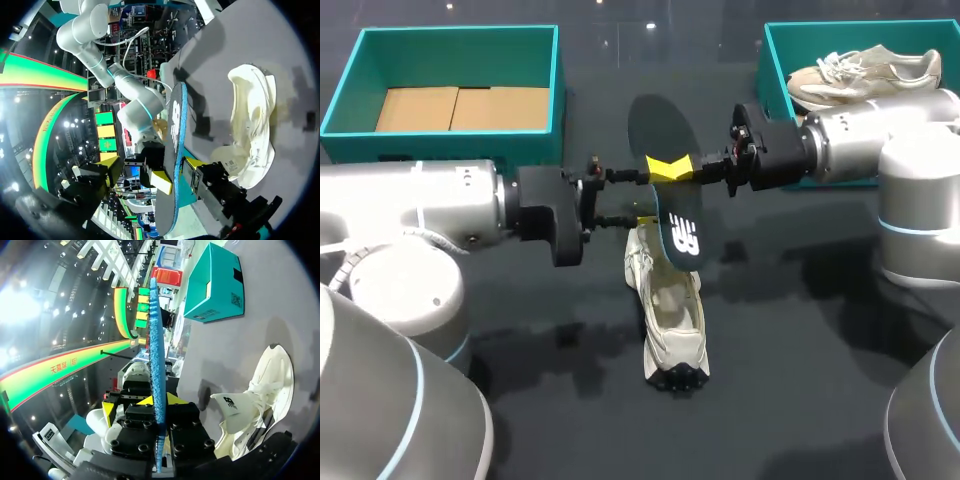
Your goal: Take the shoe out of the shoebox, open the shoe tongue, remove and reinsert the insole, then place the shoe into the shoebox
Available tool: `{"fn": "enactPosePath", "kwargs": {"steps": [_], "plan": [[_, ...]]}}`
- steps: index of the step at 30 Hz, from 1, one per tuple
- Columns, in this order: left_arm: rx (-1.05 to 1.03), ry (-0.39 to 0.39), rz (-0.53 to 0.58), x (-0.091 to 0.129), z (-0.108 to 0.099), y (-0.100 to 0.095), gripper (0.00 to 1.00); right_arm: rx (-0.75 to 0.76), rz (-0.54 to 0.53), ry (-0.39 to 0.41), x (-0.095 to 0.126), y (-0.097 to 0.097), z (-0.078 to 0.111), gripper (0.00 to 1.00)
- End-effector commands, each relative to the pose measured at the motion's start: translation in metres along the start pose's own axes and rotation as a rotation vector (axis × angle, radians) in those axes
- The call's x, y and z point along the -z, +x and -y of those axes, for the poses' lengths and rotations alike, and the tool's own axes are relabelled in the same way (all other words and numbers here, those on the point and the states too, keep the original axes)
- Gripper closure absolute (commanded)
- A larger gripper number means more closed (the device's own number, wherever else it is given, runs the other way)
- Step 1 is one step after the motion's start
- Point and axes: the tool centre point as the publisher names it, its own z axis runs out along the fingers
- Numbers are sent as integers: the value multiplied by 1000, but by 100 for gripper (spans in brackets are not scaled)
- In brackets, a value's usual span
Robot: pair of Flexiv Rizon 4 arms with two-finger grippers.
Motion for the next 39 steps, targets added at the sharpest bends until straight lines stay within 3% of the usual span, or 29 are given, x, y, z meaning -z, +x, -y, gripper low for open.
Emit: {"fn": "enactPosePath", "kwargs": {"steps": [1,4,17,21,26,28,30,39], "plan": [[-3,49,-119,67,-12,-12,0,-4,11,-10,1,2,7,100],[-82,95,-214,82,-22,-11,0,-13,19,-14,1,0,10,100],[-82,95,-214,82,-22,-11,0,-29,12,-27,2,-2,14,100],[-119,69,-225,85,-40,-36,0,-29,12,-27,2,-2,14,100],[-133,72,-379,88,-66,-47,0,-29,12,-27,2,-2,14,100],[-137,130,-516,86,-73,-54,0,-29,12,-27,2,-2,14,100],[-168,93,-647,83,-79,-61,0,-29,12,-27,2,-2,14,100],[-168,93,-647,83,-79,-61,0,-29,12,-27,2,-2,14,100]]}}
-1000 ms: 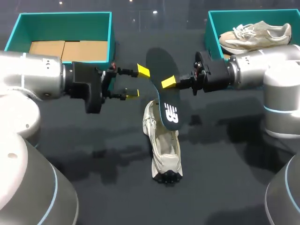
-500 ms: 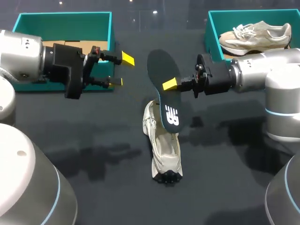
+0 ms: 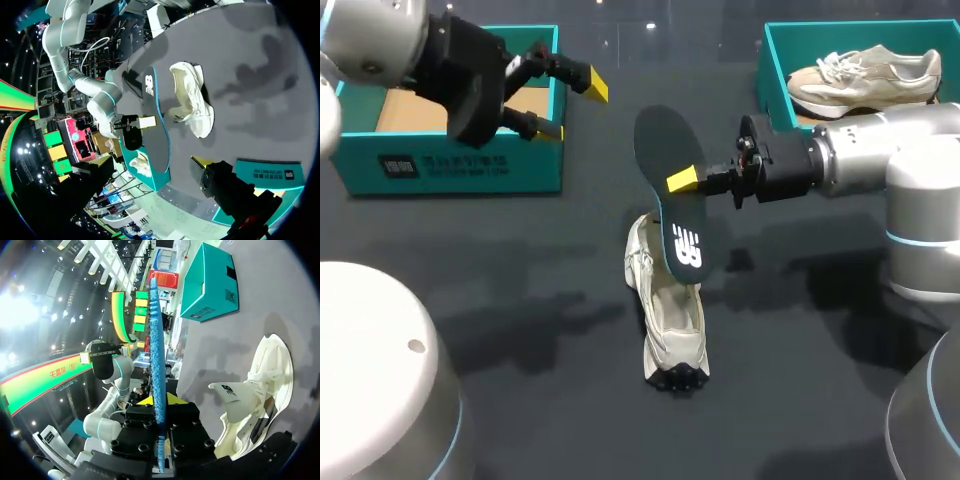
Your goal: Take the shoe out of the shoebox, open the shoe tongue, remove and reinsert the insole, then place the shoe into the shoebox
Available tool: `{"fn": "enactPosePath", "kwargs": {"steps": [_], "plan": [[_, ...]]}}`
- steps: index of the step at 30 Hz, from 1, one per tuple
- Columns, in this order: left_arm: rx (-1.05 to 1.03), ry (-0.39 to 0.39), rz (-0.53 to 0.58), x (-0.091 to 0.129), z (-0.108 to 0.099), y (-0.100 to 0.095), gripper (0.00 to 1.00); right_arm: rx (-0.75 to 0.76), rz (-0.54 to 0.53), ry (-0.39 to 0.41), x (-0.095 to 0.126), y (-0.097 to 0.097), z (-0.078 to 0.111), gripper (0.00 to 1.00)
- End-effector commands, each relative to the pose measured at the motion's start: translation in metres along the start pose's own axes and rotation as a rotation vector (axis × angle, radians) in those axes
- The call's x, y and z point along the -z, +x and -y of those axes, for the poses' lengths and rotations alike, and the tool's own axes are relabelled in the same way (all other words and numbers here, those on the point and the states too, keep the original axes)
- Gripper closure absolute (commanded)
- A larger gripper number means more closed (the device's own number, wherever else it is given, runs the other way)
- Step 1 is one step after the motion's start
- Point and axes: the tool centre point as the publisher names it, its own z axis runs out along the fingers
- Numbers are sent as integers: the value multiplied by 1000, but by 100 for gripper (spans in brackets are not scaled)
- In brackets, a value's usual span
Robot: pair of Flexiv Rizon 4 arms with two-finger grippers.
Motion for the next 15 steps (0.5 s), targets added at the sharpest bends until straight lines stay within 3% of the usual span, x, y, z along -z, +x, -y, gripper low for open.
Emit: {"fn": "enactPosePath", "kwargs": {"steps": [1,6,11,15], "plan": [[1,29,-111,-1,-6,-6,0,0,1,-2,0,0,1,100],[-28,58,-138,6,-16,-20,0,0,1,-2,0,0,1,100],[-40,82,-284,14,-21,-44,0,0,1,-2,0,0,1,100],[-26,156,-372,13,-22,-57,0,0,1,-2,0,0,1,100]]}}
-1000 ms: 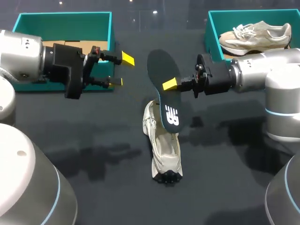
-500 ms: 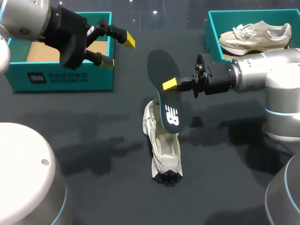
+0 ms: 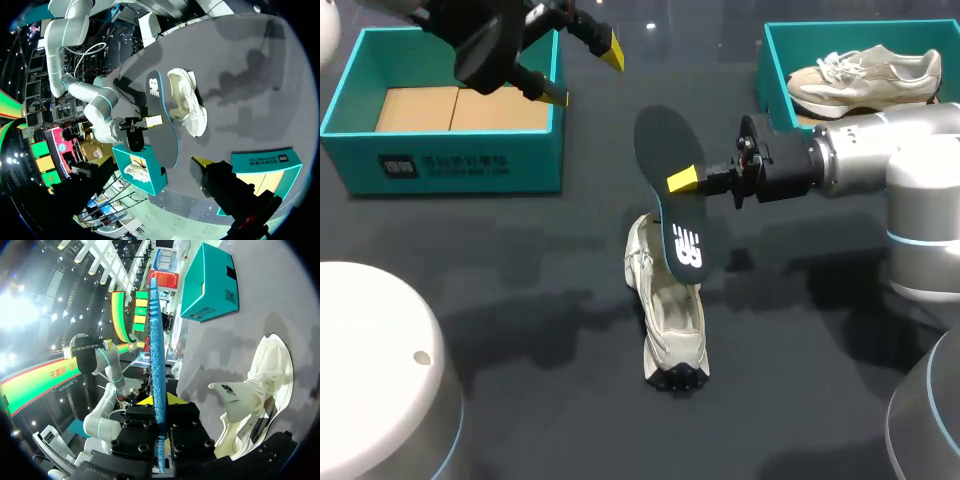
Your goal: Take the shoe out of the shoebox, open the shoe tongue, remove and reinsert the insole, then place the shoe into the shoebox
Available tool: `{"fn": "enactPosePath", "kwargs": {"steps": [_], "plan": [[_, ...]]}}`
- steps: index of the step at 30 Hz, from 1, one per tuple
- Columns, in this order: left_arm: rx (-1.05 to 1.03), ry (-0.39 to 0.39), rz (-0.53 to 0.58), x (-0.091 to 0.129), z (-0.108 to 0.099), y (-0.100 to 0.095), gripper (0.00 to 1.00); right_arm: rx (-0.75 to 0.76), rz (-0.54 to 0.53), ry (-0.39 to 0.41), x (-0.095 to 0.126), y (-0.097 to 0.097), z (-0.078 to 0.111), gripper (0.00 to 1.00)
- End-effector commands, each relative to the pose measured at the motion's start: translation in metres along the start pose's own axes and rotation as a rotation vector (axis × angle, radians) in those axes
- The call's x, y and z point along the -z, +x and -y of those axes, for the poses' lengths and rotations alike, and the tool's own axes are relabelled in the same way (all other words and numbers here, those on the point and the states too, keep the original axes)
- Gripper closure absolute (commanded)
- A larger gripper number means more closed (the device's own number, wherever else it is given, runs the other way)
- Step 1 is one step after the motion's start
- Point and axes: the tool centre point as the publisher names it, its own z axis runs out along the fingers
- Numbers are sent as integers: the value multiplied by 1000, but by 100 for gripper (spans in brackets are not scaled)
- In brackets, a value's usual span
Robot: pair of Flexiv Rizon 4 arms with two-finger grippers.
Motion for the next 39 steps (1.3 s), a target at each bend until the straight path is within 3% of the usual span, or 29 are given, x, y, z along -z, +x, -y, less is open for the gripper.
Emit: {"fn": "enactPosePath", "kwargs": {"steps": [1,4,10,12,13,21,23,26,39], "plan": [[27,96,-303,0,-10,-18,0,0,1,-2,-1,0,1,100],[32,82,-369,-5,-10,-23,0,0,1,-2,-1,0,1,100],[101,128,-481,-17,-14,-24,0,0,1,-2,-1,0,1,100],[94,90,-545,-18,-15,-27,0,0,1,-2,-1,0,1,100],[66,8,-559,-16,-14,-30,0,0,1,-2,-1,0,1,100],[66,8,-559,-16,-14,-30,0,0,1,-2,-1,0,1,100],[128,65,-653,-25,-23,-33,0,0,1,-2,-1,0,1,100],[171,108,-705,-30,-29,-35,0,0,1,-2,-1,0,1,100],[221,113,-844,-50,-41,-39,0,0,1,-2,-1,0,1,100]]}}
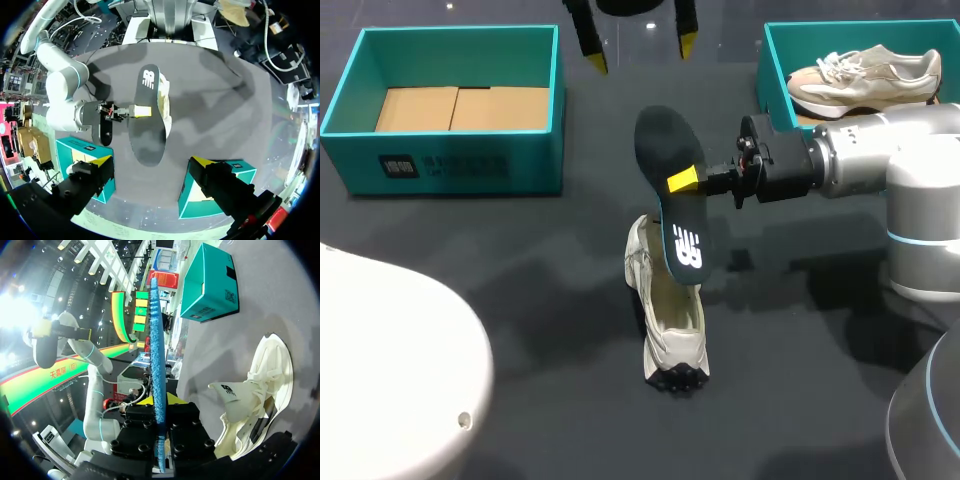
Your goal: Take the shoe out of the shoebox, open the shoe tongue, remove and reinsert the insole, then place the shoe into the shoebox
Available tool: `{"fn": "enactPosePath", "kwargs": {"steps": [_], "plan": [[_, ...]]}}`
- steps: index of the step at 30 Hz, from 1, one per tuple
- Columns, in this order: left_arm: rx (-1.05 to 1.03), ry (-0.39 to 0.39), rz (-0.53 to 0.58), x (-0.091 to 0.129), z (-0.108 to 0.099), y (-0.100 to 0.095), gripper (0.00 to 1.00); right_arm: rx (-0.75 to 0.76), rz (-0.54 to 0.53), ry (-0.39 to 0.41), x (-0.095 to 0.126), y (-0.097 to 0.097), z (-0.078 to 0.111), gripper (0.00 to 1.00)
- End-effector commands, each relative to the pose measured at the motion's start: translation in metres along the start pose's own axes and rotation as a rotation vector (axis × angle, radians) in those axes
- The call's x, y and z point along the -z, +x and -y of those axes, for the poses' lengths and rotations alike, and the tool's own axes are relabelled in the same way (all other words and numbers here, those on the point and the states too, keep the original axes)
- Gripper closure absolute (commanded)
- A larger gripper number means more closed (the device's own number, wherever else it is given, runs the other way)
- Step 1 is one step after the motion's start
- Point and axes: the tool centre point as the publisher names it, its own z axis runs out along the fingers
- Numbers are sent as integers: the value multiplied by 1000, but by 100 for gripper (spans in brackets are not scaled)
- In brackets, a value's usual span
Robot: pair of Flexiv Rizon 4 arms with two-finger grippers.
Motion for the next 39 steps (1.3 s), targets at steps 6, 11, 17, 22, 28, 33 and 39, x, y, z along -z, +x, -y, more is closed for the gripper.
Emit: {"fn": "enactPosePath", "kwargs": {"steps": [6,11,17,22,28,33,39], "plan": [[12,20,-247,-4,-3,-11,0,-1,2,-1,-1,0,1,100],[15,35,-218,-3,-6,-1,0,-1,2,-1,-1,0,1,100],[8,35,-187,-3,-9,16,0,-1,2,-1,-1,0,1,100],[-13,32,-147,-5,-12,25,0,-1,2,-1,-1,0,1,100],[-51,30,32,-11,-15,50,0,-1,2,-1,-1,0,1,100],[-94,24,225,-12,-8,66,0,-1,2,-1,-1,0,1,100],[-167,13,445,-10,1,73,0,-1,2,-1,-1,0,1,100]]}}
